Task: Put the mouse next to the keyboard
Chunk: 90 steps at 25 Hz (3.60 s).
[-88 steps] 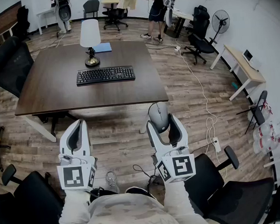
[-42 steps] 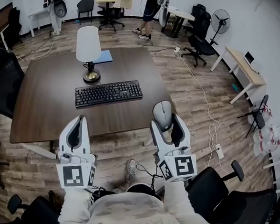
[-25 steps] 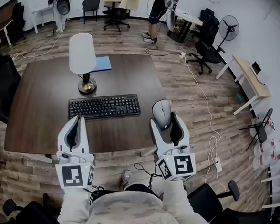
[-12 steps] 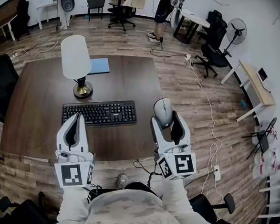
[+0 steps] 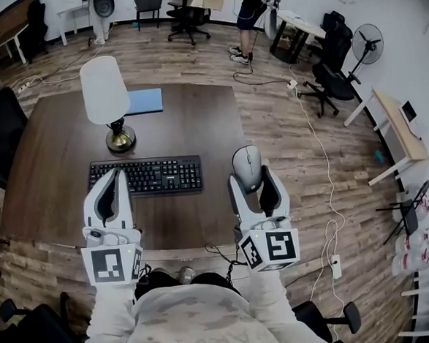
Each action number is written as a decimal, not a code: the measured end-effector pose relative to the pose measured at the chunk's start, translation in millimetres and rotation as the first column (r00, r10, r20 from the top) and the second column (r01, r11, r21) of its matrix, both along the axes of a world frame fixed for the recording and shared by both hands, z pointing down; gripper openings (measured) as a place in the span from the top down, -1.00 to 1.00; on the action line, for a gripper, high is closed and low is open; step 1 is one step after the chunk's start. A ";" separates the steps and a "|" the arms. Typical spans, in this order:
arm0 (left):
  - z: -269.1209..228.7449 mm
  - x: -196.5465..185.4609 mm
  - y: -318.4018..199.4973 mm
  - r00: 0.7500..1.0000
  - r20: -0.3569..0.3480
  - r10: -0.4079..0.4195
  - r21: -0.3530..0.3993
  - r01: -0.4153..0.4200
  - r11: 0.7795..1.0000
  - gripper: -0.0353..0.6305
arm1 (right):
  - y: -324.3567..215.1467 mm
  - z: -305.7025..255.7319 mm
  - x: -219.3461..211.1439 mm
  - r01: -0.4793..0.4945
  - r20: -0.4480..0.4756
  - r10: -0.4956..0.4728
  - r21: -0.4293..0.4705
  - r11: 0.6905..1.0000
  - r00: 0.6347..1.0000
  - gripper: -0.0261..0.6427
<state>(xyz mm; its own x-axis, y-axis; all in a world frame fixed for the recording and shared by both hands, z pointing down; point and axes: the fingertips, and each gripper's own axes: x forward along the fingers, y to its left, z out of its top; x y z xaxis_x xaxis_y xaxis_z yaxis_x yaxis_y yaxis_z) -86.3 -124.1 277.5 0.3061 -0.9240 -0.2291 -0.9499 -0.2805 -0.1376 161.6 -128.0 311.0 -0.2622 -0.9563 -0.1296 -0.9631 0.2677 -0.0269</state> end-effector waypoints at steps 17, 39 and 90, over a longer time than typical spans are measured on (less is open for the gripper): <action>18.8 6.3 -49.1 0.999 0.015 0.032 -0.041 -0.032 0.999 0.88 | -59.7 49.7 17.3 -0.054 0.048 0.062 -0.153 0.987 0.997 0.00; 63.9 -12.2 -153.3 0.998 0.003 0.055 -0.158 -0.054 0.986 0.88 | -160.6 184.4 18.3 -0.095 0.069 0.143 -0.468 0.878 0.987 0.00; 116.7 -24.5 -214.7 1.000 0.007 0.018 -0.276 -0.015 0.961 0.88 | -190.7 355.5 28.6 -0.182 -0.113 0.154 -0.794 0.581 0.982 0.00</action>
